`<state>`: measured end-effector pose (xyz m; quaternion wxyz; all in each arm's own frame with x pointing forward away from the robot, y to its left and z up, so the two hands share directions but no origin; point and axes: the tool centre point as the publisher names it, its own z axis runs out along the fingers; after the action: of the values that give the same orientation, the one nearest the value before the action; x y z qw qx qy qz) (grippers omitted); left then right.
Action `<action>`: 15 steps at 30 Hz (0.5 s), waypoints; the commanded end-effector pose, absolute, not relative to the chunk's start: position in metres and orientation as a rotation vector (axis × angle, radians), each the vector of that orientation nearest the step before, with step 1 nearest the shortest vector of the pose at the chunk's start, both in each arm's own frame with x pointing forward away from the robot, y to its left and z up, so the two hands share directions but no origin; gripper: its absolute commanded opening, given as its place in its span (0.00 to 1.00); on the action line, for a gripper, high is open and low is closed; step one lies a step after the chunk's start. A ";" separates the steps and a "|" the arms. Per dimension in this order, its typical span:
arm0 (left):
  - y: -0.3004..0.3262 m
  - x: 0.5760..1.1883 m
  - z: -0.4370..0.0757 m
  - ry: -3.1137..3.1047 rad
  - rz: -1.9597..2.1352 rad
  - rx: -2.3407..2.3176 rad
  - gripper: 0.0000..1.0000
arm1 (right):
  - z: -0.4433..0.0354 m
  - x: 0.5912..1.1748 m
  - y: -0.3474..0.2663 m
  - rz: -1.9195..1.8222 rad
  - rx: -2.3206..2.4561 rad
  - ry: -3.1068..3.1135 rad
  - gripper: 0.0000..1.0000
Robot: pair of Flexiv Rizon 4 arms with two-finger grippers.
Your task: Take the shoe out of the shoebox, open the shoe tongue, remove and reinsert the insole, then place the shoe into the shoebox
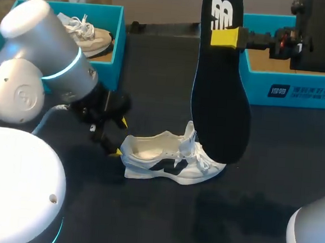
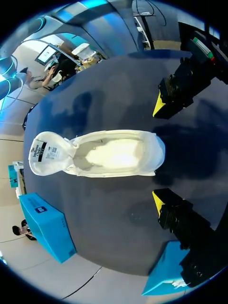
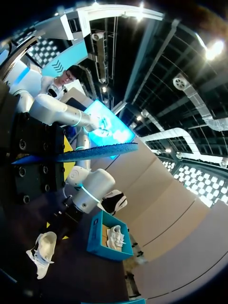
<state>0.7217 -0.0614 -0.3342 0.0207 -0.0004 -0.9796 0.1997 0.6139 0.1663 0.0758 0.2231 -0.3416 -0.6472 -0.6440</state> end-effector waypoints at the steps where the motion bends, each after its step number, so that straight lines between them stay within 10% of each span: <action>1: -0.068 0.723 -0.327 -3.065 0.371 -0.005 1.00 | 0.076 0.616 0.170 -1.776 -0.946 -1.787 0.00; 15: -0.084 0.723 -0.315 -3.142 0.125 -0.078 1.00 | 0.076 0.616 0.170 -1.776 -0.946 -1.787 0.00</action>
<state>0.7227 -0.0788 -0.3162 0.0008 -0.0250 -0.9943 0.1035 0.6138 0.1662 0.0757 0.2231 -0.3415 -0.6470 -0.6442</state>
